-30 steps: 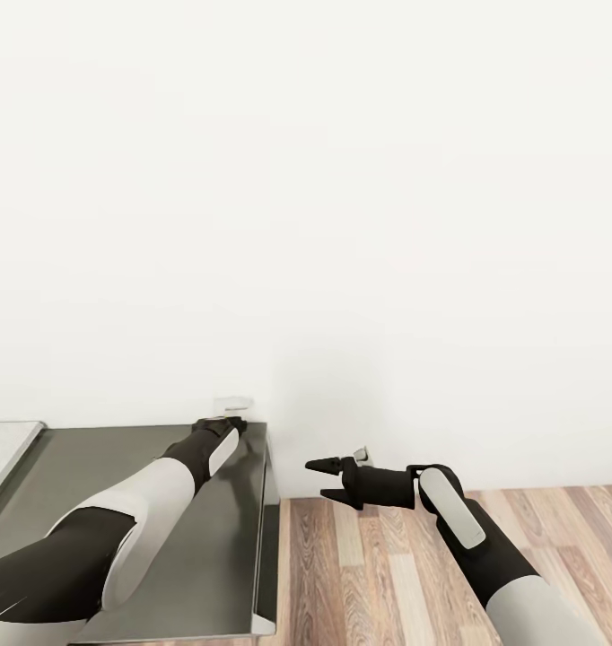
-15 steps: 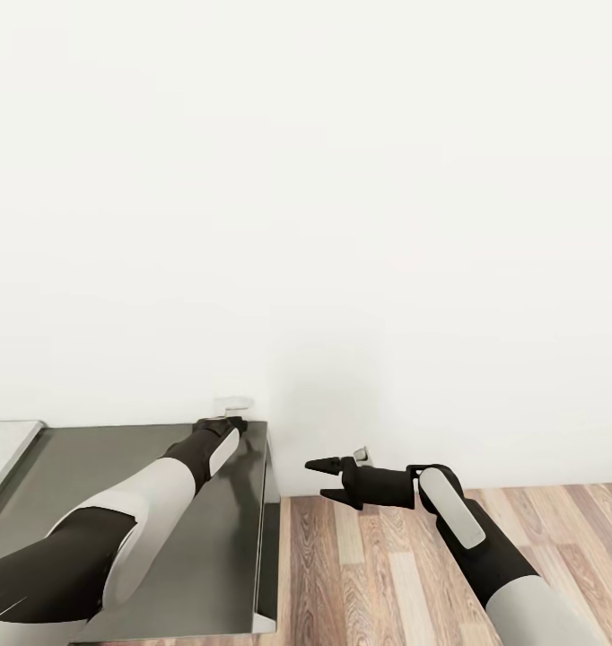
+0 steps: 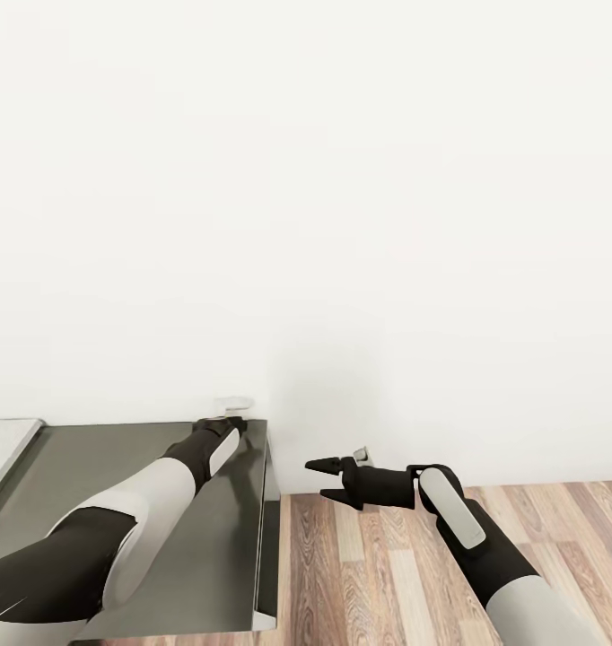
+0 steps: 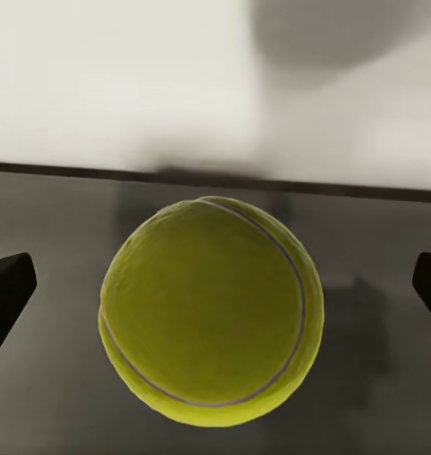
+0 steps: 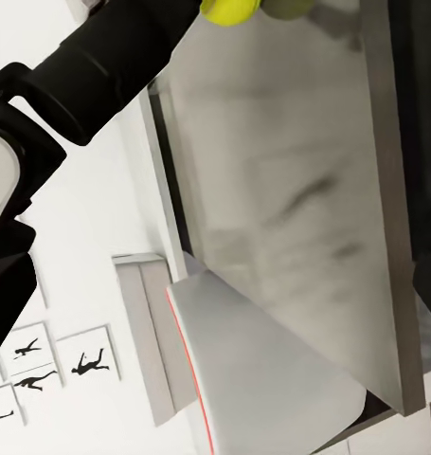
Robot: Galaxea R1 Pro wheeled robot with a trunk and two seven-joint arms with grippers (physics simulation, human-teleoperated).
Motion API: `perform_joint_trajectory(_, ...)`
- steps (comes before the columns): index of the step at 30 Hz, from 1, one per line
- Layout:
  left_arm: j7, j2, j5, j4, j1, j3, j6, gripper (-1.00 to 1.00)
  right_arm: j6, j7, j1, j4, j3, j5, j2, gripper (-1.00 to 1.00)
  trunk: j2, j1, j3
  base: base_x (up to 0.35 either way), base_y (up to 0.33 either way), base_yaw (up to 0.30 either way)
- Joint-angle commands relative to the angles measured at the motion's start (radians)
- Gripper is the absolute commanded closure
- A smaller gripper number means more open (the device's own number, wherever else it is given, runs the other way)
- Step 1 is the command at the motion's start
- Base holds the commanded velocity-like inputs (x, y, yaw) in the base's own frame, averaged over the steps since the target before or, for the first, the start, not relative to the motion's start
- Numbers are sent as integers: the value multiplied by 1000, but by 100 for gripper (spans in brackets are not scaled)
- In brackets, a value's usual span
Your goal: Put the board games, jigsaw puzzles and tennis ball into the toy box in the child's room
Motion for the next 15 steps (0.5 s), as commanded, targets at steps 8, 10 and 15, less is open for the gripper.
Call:
perform_joint_trajectory(8,6,0,10,-2,-1,-8,5,-100,1,8,-1,0,1,10,1,-100,-2,1,-11,0,0,0)
perform_joint_trajectory(10,6,0,9,-2,-1,-8,5,-100,1,8,-1,0,1,11,1,-100,-2,1,-14,0,0,0)
perform_joint_trajectory(15,6,0,10,-2,-1,-9,5,-100,1,10,0,0,1,10,1,-100,-2,1,-20,0,0,0)
